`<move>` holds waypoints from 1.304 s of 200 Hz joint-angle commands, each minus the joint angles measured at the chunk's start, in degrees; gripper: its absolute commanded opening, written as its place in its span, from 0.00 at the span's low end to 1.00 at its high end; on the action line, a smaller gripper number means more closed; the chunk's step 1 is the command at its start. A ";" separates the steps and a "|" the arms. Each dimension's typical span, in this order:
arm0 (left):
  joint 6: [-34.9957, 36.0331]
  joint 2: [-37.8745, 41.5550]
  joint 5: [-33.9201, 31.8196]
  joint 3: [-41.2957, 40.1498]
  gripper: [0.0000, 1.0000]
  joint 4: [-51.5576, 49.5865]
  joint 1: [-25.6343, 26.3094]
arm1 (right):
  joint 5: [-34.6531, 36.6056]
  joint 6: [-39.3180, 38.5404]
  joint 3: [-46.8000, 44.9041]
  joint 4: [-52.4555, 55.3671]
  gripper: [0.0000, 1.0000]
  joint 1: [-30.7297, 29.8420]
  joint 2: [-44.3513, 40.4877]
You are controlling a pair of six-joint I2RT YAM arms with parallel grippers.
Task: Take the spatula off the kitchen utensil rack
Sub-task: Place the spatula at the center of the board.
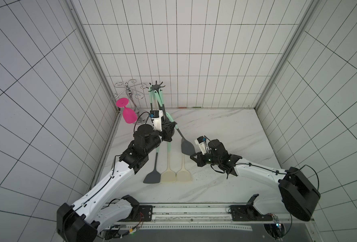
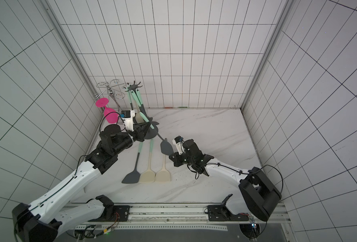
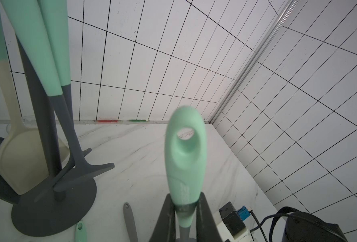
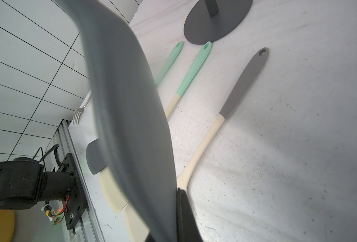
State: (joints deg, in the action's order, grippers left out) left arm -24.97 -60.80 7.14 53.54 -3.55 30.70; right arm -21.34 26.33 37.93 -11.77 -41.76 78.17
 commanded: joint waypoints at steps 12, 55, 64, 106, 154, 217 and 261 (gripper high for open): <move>1.22 -2.83 5.43 0.69 0.27 -3.87 0.50 | -0.35 5.26 -3.02 -10.63 0.00 0.35 -3.82; -0.10 -5.82 8.68 -0.55 0.60 -2.07 0.42 | 0.01 12.98 -7.84 -14.71 0.00 2.34 -7.14; -0.57 -6.68 8.80 -0.87 0.61 -1.52 0.46 | 0.46 14.82 -9.20 -16.14 0.00 2.77 -7.74; -3.51 -10.12 13.02 -1.48 0.56 3.44 0.38 | 1.22 17.87 -11.56 -18.99 0.00 3.91 -7.76; -9.17 -16.58 17.64 -1.23 0.48 12.01 1.69 | -3.56 19.09 -10.36 -20.91 0.00 4.32 -4.19; -7.99 -26.51 17.60 5.47 0.42 12.90 3.57 | -6.64 19.74 -10.77 -20.96 0.00 4.31 -3.60; -7.37 -31.45 17.42 9.42 0.40 12.38 5.13 | -7.19 18.03 -10.86 -17.74 0.00 4.23 -5.48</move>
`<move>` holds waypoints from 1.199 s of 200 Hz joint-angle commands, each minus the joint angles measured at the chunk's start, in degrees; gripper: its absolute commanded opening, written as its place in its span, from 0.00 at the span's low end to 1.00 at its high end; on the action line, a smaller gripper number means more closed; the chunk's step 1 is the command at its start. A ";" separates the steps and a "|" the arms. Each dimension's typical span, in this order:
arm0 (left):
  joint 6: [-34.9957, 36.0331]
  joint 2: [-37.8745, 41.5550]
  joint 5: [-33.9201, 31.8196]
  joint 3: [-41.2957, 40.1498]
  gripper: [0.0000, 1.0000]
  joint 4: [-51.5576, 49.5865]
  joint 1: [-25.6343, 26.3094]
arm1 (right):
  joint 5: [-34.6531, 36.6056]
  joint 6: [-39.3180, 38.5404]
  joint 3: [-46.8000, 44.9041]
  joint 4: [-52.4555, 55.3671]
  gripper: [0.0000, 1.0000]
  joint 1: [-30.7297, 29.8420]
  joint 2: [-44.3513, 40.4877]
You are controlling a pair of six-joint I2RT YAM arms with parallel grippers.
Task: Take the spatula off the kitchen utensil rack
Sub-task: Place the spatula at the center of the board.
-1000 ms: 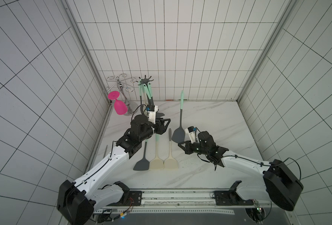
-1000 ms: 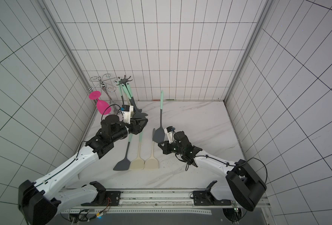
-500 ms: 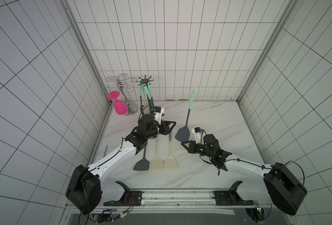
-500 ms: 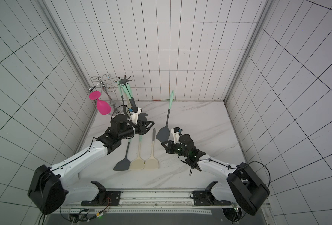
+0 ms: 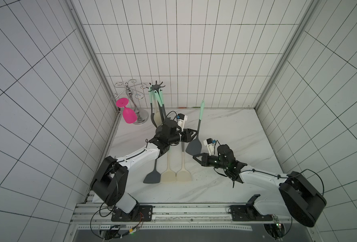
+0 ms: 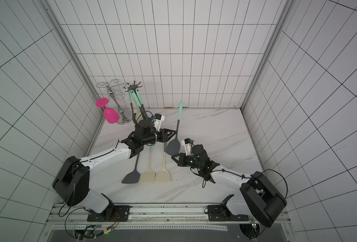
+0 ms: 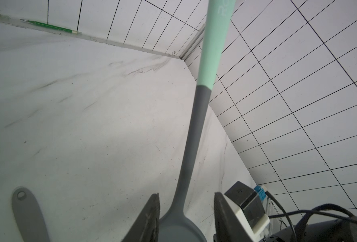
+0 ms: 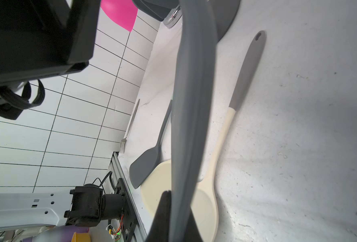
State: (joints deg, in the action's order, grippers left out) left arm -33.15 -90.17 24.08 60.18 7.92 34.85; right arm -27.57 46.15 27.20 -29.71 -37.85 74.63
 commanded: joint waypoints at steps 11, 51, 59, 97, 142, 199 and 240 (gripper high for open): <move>0.87 -2.86 0.09 3.26 0.40 1.01 1.17 | -0.91 -2.33 -0.13 0.99 0.00 0.32 -2.36; 1.07 -5.43 -0.38 5.70 0.36 0.78 1.84 | -1.57 -3.27 -0.22 2.70 0.00 0.23 -3.84; 1.21 -5.69 -0.49 5.98 0.33 0.72 1.93 | -1.46 -3.52 -0.39 3.32 0.00 0.23 -4.28; 2.41 -4.47 -1.57 6.09 0.00 -0.46 2.30 | -0.74 -5.42 -1.19 6.17 0.00 0.14 -6.80; 7.23 0.93 -6.95 6.45 0.00 -9.98 2.83 | 3.53 -10.56 -0.42 15.43 0.39 0.36 -13.05; 3.69 3.46 -24.31 8.01 0.00 -26.83 7.34 | 26.24 -19.72 2.22 40.00 0.51 0.88 -30.66; -5.70 -3.66 -27.64 9.51 0.00 -28.84 14.54 | 36.63 -20.01 1.95 49.92 0.55 1.07 -40.31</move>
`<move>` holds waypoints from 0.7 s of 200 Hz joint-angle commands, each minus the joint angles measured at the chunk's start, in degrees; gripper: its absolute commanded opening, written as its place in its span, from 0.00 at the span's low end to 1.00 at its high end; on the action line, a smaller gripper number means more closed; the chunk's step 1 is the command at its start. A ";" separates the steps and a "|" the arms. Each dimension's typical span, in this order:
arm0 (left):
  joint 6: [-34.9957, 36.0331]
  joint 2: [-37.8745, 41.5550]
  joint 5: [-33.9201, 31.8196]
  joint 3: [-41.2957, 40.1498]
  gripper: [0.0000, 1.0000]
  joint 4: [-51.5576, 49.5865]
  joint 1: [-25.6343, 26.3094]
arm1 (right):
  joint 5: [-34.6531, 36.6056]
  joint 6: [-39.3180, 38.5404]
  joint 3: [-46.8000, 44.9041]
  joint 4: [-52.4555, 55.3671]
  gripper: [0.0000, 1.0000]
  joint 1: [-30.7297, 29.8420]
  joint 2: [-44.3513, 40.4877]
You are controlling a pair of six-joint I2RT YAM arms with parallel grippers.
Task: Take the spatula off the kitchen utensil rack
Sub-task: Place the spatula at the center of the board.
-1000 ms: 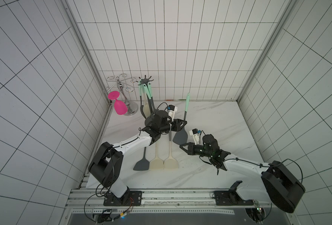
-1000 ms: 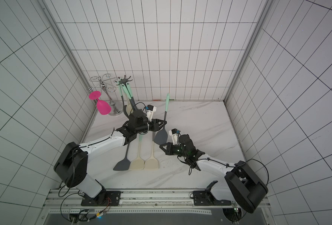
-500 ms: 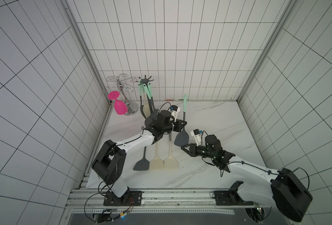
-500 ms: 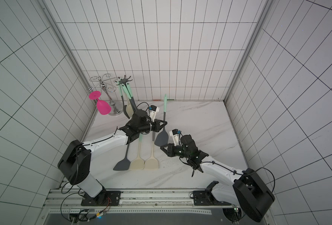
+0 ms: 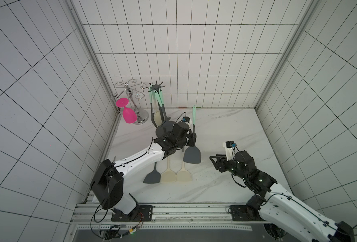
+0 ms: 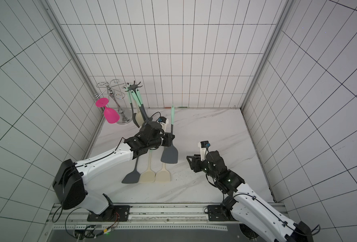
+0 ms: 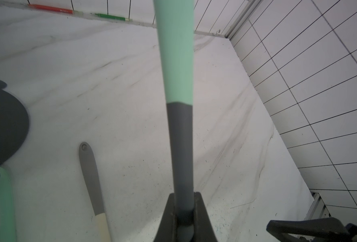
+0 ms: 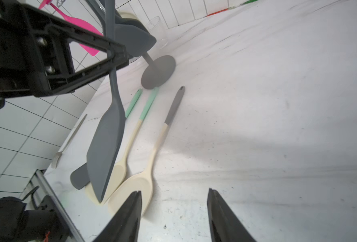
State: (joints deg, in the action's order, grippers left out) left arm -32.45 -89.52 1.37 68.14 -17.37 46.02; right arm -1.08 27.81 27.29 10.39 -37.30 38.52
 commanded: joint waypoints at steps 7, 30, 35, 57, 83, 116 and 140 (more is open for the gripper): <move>-7.80 -5.76 -5.44 1.93 0.00 -3.72 4.39 | 10.84 -1.51 1.51 10.72 0.56 0.54 -5.84; -12.98 -11.57 -4.89 5.18 0.00 -6.85 6.64 | 11.95 -1.02 0.37 13.20 0.56 0.56 -11.15; -14.24 -12.82 -4.72 6.01 0.00 -7.69 7.03 | 12.31 -1.05 0.17 13.73 0.56 0.55 -12.16; -18.07 -16.24 -4.55 7.80 0.00 -9.31 8.40 | 13.97 -0.79 -0.37 16.33 0.56 0.56 -15.54; -20.80 -18.29 -5.32 7.88 0.01 -9.71 9.43 | 15.02 -0.87 -0.48 18.20 0.57 0.60 -17.76; -22.52 -20.75 -4.80 8.05 0.05 -9.71 9.43 | 15.32 -0.92 -0.66 18.60 0.57 0.60 -18.02; -23.08 -21.91 -4.66 8.43 0.06 -9.47 9.39 | 15.14 -0.83 -0.48 18.45 0.57 0.63 -17.38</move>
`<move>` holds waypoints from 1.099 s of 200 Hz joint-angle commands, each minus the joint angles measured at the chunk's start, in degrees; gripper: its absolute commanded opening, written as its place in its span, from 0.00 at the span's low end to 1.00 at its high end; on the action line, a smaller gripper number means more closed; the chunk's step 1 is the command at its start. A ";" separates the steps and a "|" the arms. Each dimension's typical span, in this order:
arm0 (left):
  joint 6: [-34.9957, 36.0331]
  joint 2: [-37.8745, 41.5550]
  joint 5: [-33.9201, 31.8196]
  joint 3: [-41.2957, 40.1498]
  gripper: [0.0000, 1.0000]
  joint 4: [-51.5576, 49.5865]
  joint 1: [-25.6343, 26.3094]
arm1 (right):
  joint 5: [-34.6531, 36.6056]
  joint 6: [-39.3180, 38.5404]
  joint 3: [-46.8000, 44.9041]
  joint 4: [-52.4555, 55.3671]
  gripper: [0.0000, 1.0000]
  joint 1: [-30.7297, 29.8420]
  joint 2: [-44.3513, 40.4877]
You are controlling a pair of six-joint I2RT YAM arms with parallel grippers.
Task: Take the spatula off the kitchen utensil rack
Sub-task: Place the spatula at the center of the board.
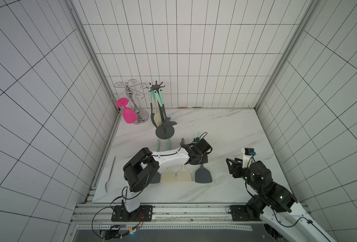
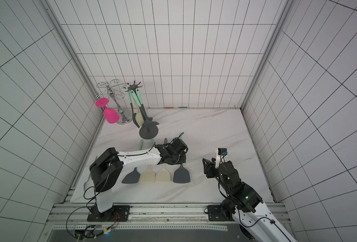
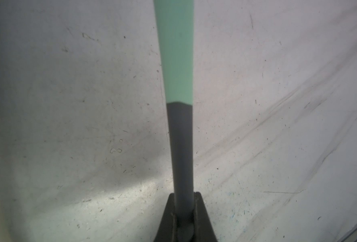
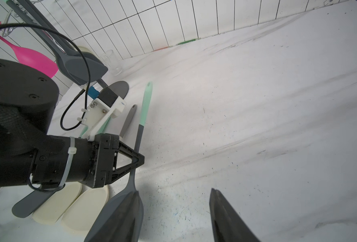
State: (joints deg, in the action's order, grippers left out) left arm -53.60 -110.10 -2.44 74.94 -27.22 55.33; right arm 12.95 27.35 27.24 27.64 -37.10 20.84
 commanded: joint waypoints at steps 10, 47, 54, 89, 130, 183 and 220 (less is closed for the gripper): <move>-1.97 -1.67 -1.47 1.48 0.07 0.33 0.12 | 1.13 -0.37 -0.44 1.28 0.57 0.42 0.47; -1.85 -2.61 -3.15 0.98 0.08 -1.35 -0.18 | 1.53 -0.77 -0.51 1.29 0.57 0.42 0.56; -1.79 -2.70 -3.22 0.75 0.08 -1.27 -0.16 | 1.67 -0.72 -0.53 1.26 0.57 0.41 0.60; -0.54 -3.44 -3.41 -0.11 0.08 -0.64 -0.90 | 1.55 -0.77 -0.53 0.74 0.57 0.40 1.43; 0.97 -2.86 -3.05 -1.73 0.08 0.03 -3.10 | 1.64 -0.90 -0.53 0.42 0.57 0.41 2.29; 3.09 -3.51 -0.63 -2.00 0.09 0.77 -4.53 | 1.34 -1.00 -0.75 -1.46 0.57 0.38 4.15; 3.11 -3.89 -0.77 -2.43 0.16 0.86 -4.53 | 1.02 -1.30 -0.44 -2.02 0.57 0.44 5.68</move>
State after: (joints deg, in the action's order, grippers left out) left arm -51.46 -113.16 -3.53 73.49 -27.00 50.83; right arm 13.34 26.87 27.22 27.00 -37.10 25.93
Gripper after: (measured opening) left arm 0.138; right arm 0.570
